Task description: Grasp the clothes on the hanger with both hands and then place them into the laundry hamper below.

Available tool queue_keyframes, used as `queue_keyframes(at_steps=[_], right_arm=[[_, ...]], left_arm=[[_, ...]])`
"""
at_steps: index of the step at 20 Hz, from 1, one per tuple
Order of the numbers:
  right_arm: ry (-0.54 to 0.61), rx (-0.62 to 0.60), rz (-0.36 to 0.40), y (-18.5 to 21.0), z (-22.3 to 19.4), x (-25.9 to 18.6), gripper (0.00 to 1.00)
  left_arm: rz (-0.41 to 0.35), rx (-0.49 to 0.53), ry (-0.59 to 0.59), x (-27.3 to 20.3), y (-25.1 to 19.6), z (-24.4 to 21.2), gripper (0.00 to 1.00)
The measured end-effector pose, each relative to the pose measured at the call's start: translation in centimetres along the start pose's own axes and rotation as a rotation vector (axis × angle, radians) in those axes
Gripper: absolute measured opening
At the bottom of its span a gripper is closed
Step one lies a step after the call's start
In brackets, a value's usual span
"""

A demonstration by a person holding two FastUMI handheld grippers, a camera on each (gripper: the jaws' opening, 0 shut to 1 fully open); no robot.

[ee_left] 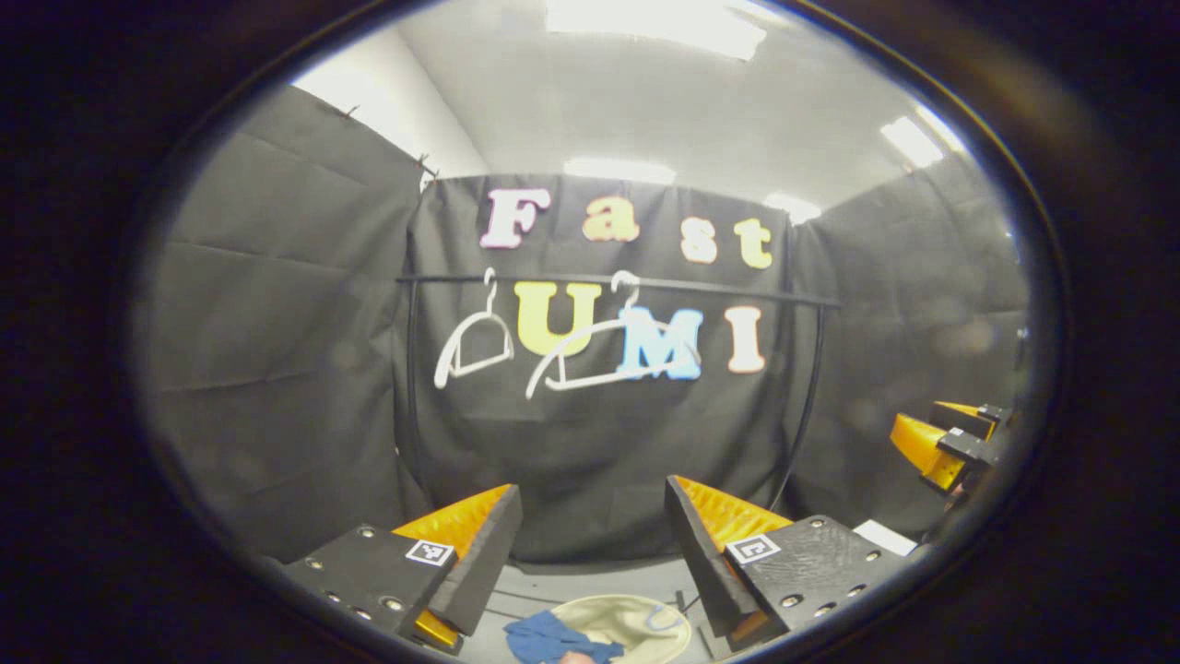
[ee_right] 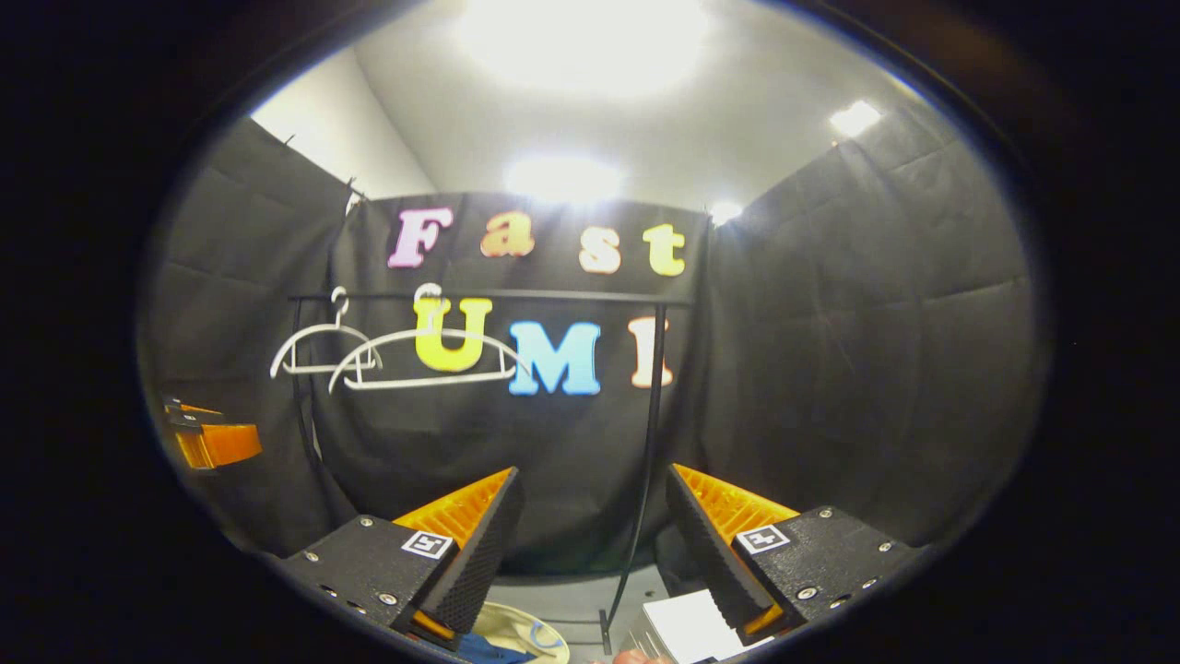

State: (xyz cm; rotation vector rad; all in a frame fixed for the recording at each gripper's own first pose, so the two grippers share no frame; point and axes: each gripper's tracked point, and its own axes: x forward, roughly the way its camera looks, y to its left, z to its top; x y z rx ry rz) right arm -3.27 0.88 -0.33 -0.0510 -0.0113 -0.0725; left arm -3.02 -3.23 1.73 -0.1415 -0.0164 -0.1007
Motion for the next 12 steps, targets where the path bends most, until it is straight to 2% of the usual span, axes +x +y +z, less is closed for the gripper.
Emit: queue_keyframes(at_steps=[1,2,3,6,8,10,12], right_arm=[[-0.012,0.009,0.011,0.3,0.7,0.1,0.92],[-0.015,0.020,0.030,0.7,1.1,0.3,0.95],[-0.009,0.035,0.051,0.7,1.3,0.3,0.94],[-0.022,0.087,0.092,0.1,1.9,-0.1,0.92],[-0.026,0.079,0.090,-1.4,1.4,0.1,0.96],[-0.012,0.070,0.082,-2.7,0.3,0.0,0.92],[-0.014,0.076,0.047,-4.2,-0.3,-0.2,0.92]], left_arm=[[0.008,-0.003,-0.026,-0.6,0.2,1.4,0.91],[0.021,-0.004,-0.059,-1.2,0.8,2.9,0.91],[0.040,-0.010,-0.097,-1.6,1.5,4.3,0.91],[0.074,-0.029,-0.161,-2.8,3.4,6.0,0.91],[0.093,-0.024,-0.184,-4.2,4.4,6.0,0.91],[0.129,-0.009,-0.212,-6.0,5.3,5.8,0.91],[0.143,0.002,-0.208,-7.2,5.6,5.0,0.91]])
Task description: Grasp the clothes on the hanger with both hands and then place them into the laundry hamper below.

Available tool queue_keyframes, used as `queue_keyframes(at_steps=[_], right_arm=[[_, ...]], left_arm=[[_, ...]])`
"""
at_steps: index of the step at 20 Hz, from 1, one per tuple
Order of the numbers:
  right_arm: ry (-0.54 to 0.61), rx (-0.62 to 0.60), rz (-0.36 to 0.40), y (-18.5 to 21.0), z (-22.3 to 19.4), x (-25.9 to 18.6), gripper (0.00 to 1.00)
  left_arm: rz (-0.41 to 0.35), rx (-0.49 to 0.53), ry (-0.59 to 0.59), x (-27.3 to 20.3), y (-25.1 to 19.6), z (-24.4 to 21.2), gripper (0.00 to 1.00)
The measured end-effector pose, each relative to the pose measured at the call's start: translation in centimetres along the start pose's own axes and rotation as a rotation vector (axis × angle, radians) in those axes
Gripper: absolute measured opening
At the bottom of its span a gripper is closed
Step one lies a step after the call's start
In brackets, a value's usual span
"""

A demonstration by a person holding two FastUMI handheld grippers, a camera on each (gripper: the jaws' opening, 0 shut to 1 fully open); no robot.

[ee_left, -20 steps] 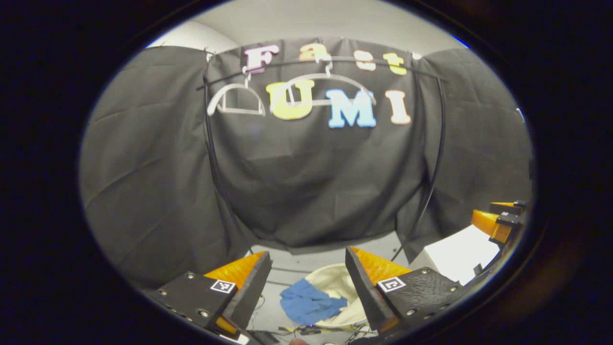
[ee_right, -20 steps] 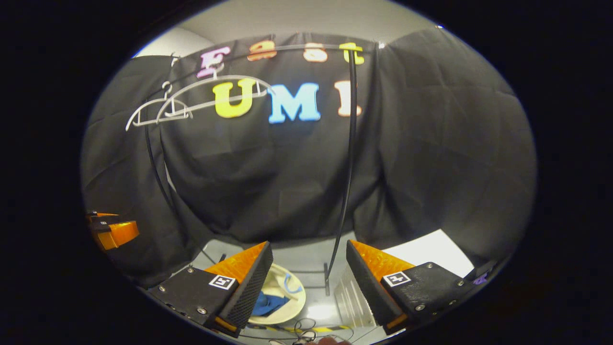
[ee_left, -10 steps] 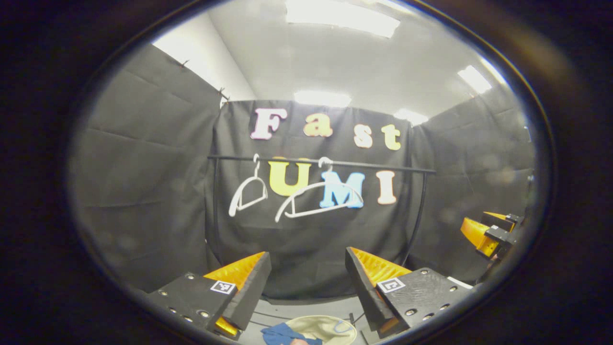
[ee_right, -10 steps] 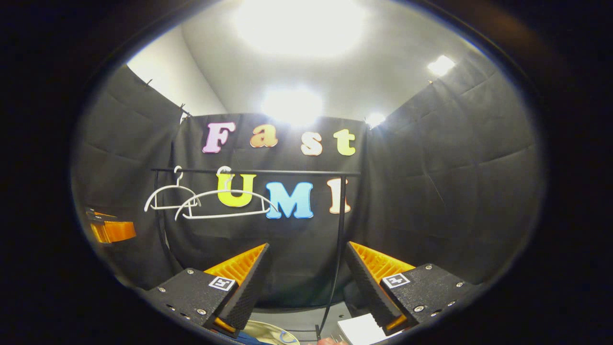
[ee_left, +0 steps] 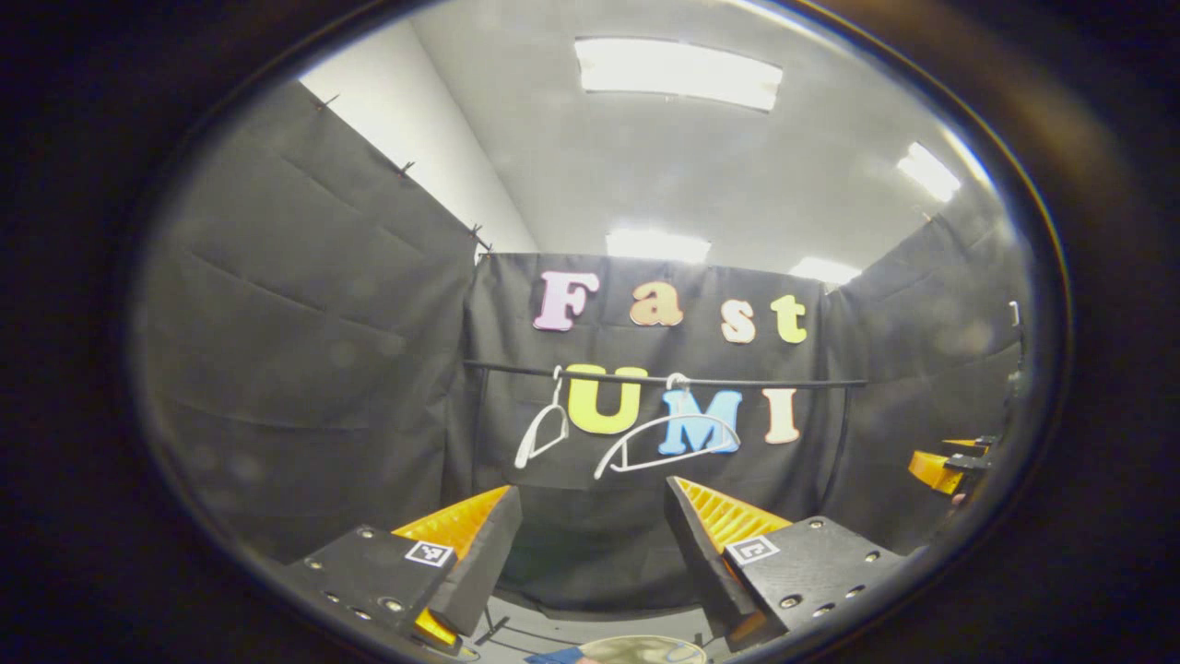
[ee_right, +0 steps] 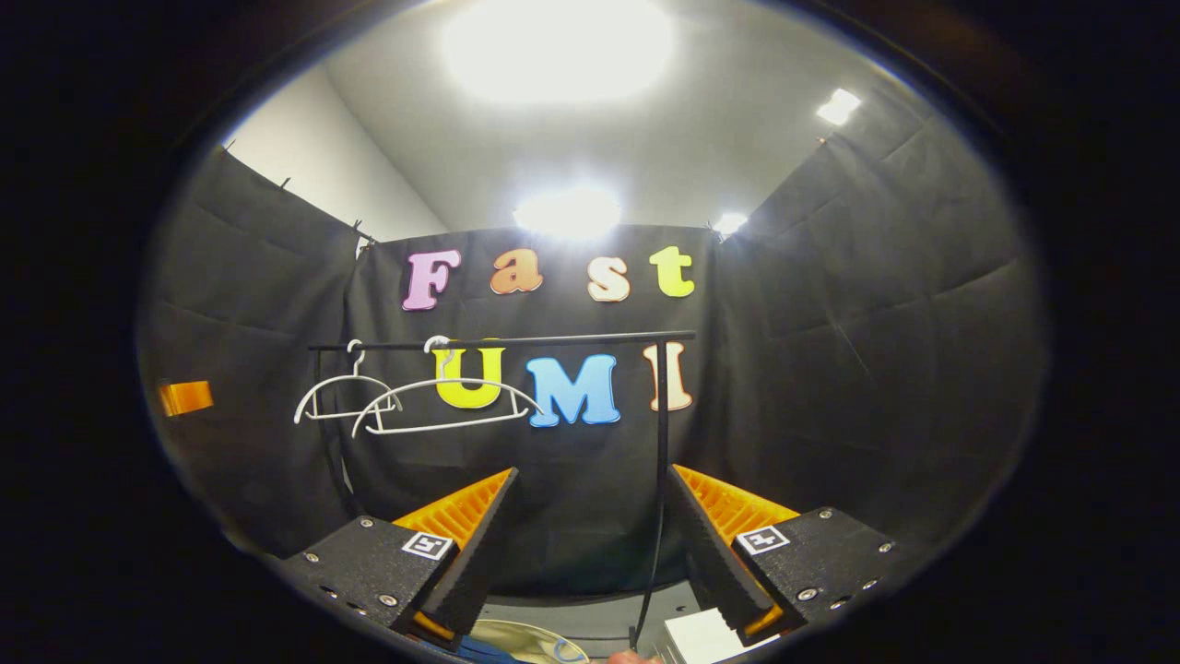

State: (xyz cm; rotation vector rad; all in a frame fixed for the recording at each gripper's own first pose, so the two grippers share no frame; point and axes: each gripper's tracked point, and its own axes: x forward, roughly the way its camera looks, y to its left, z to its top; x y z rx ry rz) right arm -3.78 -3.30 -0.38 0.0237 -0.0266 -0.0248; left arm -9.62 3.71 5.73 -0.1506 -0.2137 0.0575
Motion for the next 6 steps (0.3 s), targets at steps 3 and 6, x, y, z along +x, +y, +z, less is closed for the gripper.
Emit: queue_keyframes(at_steps=[3,6], right_arm=[[0.010,0.021,-0.045,-0.9,-1.0,-0.8,0.95],[0.024,0.037,-0.056,-0.5,-1.6,-1.4,0.91]], left_arm=[[0.016,0.026,0.035,-0.9,0.8,-1.3,0.91],[-0.002,0.033,0.063,-0.7,0.3,-2.5,0.91]])
